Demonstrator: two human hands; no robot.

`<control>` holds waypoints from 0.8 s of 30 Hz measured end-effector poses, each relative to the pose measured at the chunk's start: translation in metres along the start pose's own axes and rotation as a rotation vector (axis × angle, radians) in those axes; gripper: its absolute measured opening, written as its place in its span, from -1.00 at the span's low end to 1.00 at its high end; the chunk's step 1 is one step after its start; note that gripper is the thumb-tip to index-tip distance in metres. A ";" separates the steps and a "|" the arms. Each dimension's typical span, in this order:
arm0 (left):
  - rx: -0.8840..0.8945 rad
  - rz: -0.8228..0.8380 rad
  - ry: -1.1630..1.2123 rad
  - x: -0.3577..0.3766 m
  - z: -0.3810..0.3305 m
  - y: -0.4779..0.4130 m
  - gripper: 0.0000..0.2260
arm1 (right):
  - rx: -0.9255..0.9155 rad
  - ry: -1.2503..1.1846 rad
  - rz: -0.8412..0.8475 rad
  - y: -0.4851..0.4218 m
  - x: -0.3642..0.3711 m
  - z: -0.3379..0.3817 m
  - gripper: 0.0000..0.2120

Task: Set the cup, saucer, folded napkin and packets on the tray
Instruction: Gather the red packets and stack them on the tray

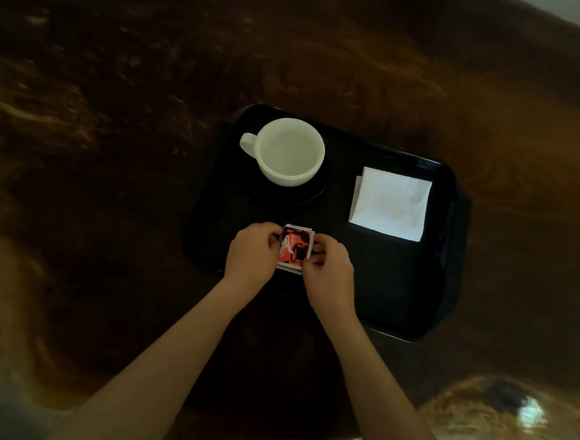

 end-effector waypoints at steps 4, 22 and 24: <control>-0.111 0.037 0.146 0.010 0.005 0.008 -0.82 | -0.001 -0.006 -0.003 -0.001 -0.005 -0.001 -0.67; -0.227 0.026 0.296 -0.006 0.021 0.020 -0.84 | -0.206 0.653 0.016 -0.002 0.017 0.024 -0.26; -0.202 0.032 0.264 -0.004 0.019 0.018 -0.83 | -0.296 0.687 0.126 -0.003 0.022 0.027 -0.24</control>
Point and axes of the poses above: each hand's wrist, its own y-axis away from the middle knuckle, its own x-axis out of the palm, z = x × y, the point moved 9 cm from there along -y, towards the middle knuckle, and after that the axes turned 6 degrees about x, right-handed, at the moved point
